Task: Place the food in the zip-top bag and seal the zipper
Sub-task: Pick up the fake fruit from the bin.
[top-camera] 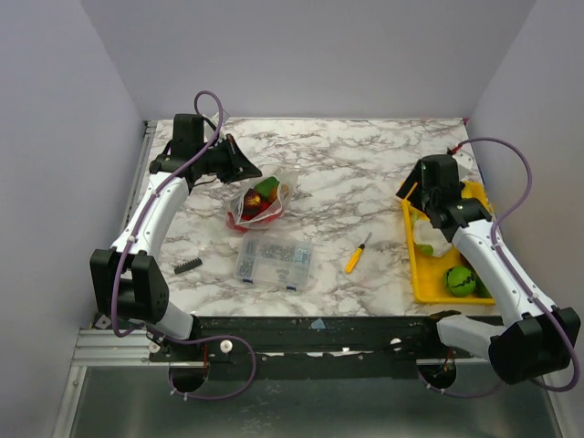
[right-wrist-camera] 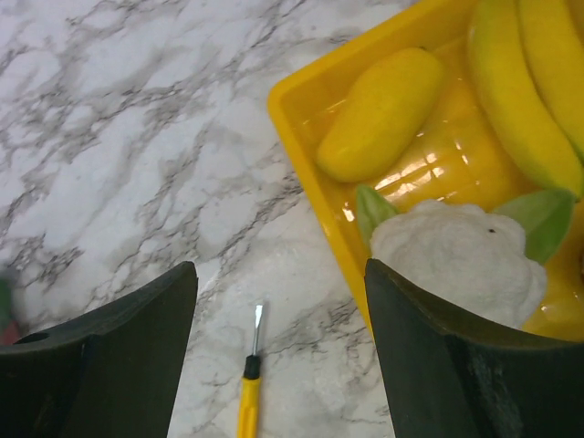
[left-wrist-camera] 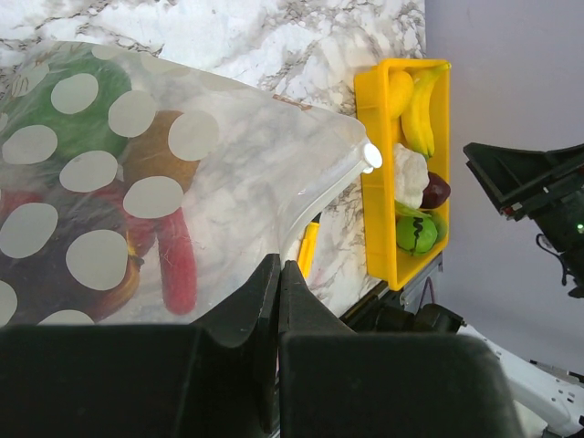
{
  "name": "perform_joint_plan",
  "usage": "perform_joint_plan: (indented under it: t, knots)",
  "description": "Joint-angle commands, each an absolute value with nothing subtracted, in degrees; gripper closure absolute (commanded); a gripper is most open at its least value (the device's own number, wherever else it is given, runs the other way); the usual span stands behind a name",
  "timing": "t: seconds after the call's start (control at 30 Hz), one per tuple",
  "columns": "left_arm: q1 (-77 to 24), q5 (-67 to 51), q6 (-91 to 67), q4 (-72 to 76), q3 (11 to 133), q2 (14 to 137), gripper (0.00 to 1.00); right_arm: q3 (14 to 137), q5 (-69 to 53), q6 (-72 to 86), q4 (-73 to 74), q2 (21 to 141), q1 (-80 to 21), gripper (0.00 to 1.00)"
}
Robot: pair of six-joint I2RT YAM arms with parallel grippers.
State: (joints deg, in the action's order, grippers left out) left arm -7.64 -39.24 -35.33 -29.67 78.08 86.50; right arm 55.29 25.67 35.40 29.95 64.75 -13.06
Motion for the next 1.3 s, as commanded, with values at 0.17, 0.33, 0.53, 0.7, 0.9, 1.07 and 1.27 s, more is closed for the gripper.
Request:
perform_joint_plan:
  t: [0.17, 0.33, 0.53, 0.7, 0.9, 1.07, 1.27]
  knots:
    - [-7.8, -39.2, -34.8, -29.5, 78.4, 86.4, 1.0, 63.7, 29.1, 36.4, 43.5, 68.0, -12.9, 0.2]
    - [-7.8, -39.4, -34.8, -29.5, 78.4, 86.7, 1.0, 62.0, 32.8, 41.1, 45.2, 68.4, -8.9, 0.24]
    - [-8.0, -39.4, -35.0, -29.5, 78.5, 87.1, 1.0, 57.6, 30.9, 44.1, 44.3, 66.3, 4.0, 0.25]
    - [-8.1, -39.4, -34.9, -29.5, 78.5, 87.1, 1.0, 51.7, 31.0, 46.3, 42.2, 64.8, 15.6, 0.21]
    - [-8.2, -39.4, -34.9, -29.6, 78.6, 87.2, 1.0, 47.1, 36.2, 53.2, 41.3, 62.2, 16.6, 0.0]
    - [-8.3, -39.2, -34.8, -29.6, 78.5, 87.1, 1.0, 46.2, 33.8, 56.4, 43.8, 61.8, 16.7, 0.0]
    - [-8.7, -39.3, -34.9, -29.5, 78.5, 87.4, 1.0, 50.5, 29.0, 61.4, 58.4, 63.1, 16.7, 0.0]
